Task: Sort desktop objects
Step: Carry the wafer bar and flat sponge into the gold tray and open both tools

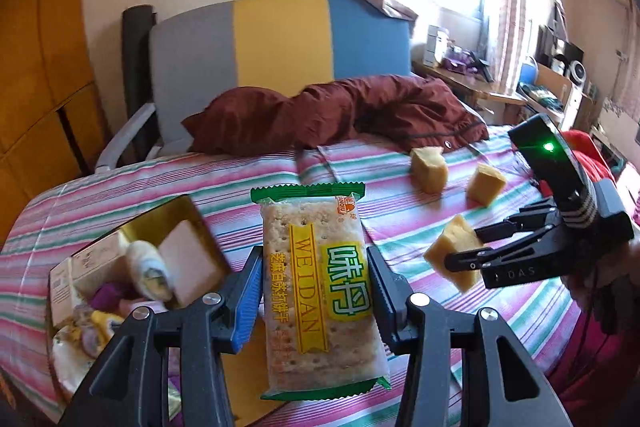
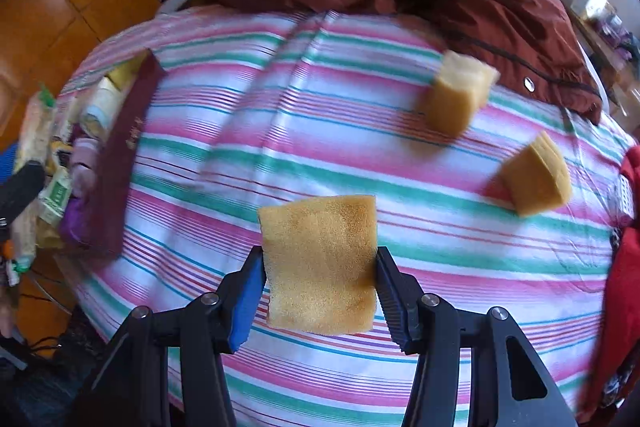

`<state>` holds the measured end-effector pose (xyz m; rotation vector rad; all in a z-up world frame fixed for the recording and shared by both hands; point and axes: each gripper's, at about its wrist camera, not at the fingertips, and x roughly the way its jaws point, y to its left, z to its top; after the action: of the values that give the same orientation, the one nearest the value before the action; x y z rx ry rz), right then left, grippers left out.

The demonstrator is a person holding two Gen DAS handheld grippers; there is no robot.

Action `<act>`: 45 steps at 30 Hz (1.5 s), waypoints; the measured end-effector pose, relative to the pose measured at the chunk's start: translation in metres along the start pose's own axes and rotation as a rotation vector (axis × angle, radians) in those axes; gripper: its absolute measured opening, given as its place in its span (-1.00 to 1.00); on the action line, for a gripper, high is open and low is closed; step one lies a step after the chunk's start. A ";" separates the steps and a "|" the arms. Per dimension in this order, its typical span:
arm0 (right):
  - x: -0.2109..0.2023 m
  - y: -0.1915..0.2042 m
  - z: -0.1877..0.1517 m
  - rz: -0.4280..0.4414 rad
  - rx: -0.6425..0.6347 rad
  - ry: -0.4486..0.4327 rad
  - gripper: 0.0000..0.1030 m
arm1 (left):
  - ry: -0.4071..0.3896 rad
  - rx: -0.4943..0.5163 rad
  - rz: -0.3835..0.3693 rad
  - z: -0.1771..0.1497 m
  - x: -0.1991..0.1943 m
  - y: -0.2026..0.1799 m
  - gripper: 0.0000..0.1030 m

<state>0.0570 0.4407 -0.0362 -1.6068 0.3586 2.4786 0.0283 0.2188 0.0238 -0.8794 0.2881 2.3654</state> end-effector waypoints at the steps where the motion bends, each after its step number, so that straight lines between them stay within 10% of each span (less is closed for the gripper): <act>1: -0.002 0.008 0.001 0.015 -0.005 -0.011 0.05 | -0.003 -0.008 0.007 -0.001 -0.003 0.005 -0.05; 34: -0.016 0.198 0.000 0.334 -0.183 -0.149 0.05 | 0.000 -0.402 0.274 -0.093 -0.094 0.201 -0.05; 45: 0.002 0.224 0.002 0.289 -0.233 -0.124 0.05 | 0.055 -0.395 0.211 -0.102 -0.066 0.194 -0.05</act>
<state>-0.0054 0.2265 -0.0129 -1.5682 0.3131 2.9176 0.0060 -0.0061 -0.0110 -1.1435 -0.0762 2.6475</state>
